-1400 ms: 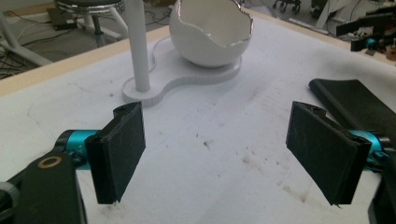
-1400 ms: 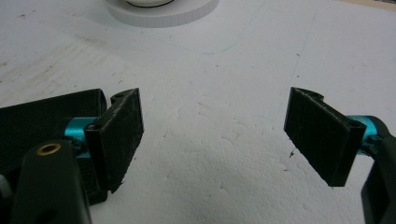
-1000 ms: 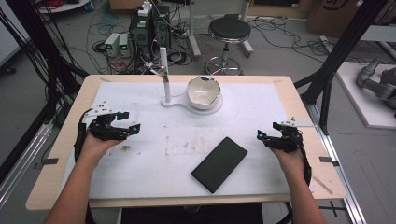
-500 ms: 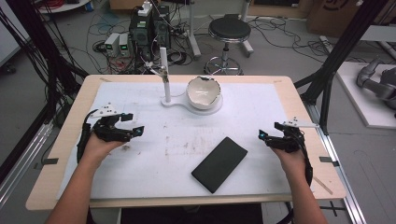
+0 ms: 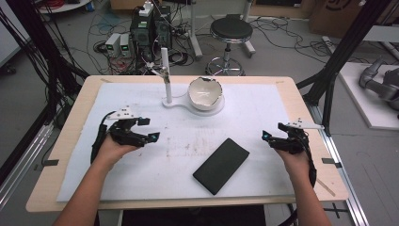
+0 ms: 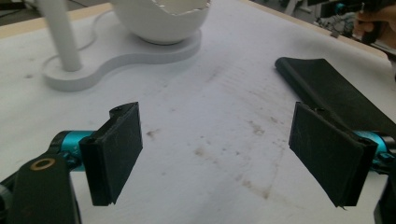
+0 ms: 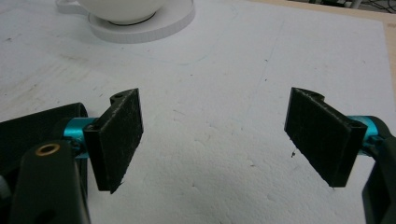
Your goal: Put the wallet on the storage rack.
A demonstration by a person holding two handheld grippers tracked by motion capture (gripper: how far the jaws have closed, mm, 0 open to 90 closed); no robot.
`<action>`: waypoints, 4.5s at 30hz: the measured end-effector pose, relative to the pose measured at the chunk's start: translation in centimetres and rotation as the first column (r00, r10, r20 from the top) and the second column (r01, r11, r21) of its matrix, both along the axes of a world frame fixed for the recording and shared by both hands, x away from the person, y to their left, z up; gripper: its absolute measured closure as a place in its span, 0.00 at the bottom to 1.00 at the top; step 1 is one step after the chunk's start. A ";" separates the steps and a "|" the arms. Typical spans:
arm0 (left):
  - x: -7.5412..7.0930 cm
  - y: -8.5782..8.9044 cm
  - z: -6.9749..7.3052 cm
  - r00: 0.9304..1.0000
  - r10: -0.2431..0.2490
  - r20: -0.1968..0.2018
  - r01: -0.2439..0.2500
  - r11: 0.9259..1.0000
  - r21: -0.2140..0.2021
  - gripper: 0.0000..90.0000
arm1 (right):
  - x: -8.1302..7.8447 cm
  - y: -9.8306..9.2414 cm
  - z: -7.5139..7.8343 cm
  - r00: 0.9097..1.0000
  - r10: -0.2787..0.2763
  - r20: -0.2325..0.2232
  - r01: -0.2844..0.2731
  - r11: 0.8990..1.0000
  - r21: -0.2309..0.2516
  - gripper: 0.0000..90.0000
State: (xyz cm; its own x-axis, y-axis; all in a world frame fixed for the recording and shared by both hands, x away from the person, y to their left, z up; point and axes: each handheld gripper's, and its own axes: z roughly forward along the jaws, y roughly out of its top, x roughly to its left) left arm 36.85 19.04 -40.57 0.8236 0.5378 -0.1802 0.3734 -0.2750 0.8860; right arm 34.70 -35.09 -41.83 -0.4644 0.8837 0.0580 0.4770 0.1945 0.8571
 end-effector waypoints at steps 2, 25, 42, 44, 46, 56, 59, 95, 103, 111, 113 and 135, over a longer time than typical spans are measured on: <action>0.2 -2.0 -0.3 0.999 -0.045 -0.023 0.045 0.999 0.008 0.19 | -0.1 -0.2 0.0 1.000 -0.006 -0.003 0.006 1.000 0.006 0.22; -0.4 -14.7 -3.4 0.920 -0.328 -0.213 0.343 0.939 0.033 0.20 | -0.1 -0.3 0.0 1.000 -0.010 0.002 0.010 1.000 -0.006 0.22; -2.1 -18.0 -4.4 0.895 -0.366 -0.253 0.408 0.903 0.137 0.20 | -0.1 -0.2 -0.1 1.000 -0.005 -0.001 0.004 1.000 -0.015 0.22; -2.4 -17.9 -4.3 0.911 -0.346 -0.224 0.386 0.907 0.167 0.29 | -0.1 -0.1 -0.1 1.000 -0.003 0.001 0.003 1.000 -0.019 0.22; -2.5 -17.8 -4.4 0.917 -0.337 -0.215 0.373 0.915 0.156 0.33 | -0.1 0.0 0.0 1.000 -0.004 -0.001 0.004 1.000 -0.016 0.22; -2.6 -17.0 -5.1 0.906 -0.328 -0.267 0.349 0.937 0.034 0.65 | -0.1 0.3 0.0 1.000 0.002 0.001 -0.002 1.000 -0.028 0.22; -2.5 -16.8 -5.0 0.907 -0.330 -0.261 0.345 0.938 0.013 0.73 | -0.2 0.3 0.0 1.000 0.001 0.002 -0.001 1.000 -0.027 0.22; -3.0 -7.4 4.6 0.955 -0.285 0.083 0.288 0.957 -0.031 0.86 | -0.6 2.2 1.2 0.979 0.190 0.075 -0.195 0.979 0.058 0.20; -3.6 -7.0 4.4 0.932 -0.354 0.080 0.354 0.935 0.015 0.86 | -1.0 5.1 2.0 0.889 0.445 0.107 -0.456 0.882 0.121 0.20; -4.5 -8.5 4.5 0.870 -0.482 0.102 0.484 0.875 0.006 0.86 | -1.2 7.9 2.2 0.775 0.622 0.111 -0.631 0.755 0.180 0.18; -4.6 -8.7 4.5 0.866 -0.488 0.107 0.491 0.871 -0.001 0.86 | -1.3 8.6 2.1 0.742 0.663 0.099 -0.667 0.714 0.211 0.17; -3.2 -7.8 3.4 0.930 -0.355 0.092 0.356 0.934 0.004 0.44 | -1.8 10.4 2.2 0.647 0.761 0.041 -0.754 0.631 0.183 0.85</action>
State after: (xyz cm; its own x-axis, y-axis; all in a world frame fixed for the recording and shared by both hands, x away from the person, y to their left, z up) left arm 33.69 11.21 -37.14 0.9734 0.2051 -0.1016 0.1722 -0.3639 0.9154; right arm 32.88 -24.71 -39.63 -0.9603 0.1954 0.1992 0.2589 0.3578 0.8972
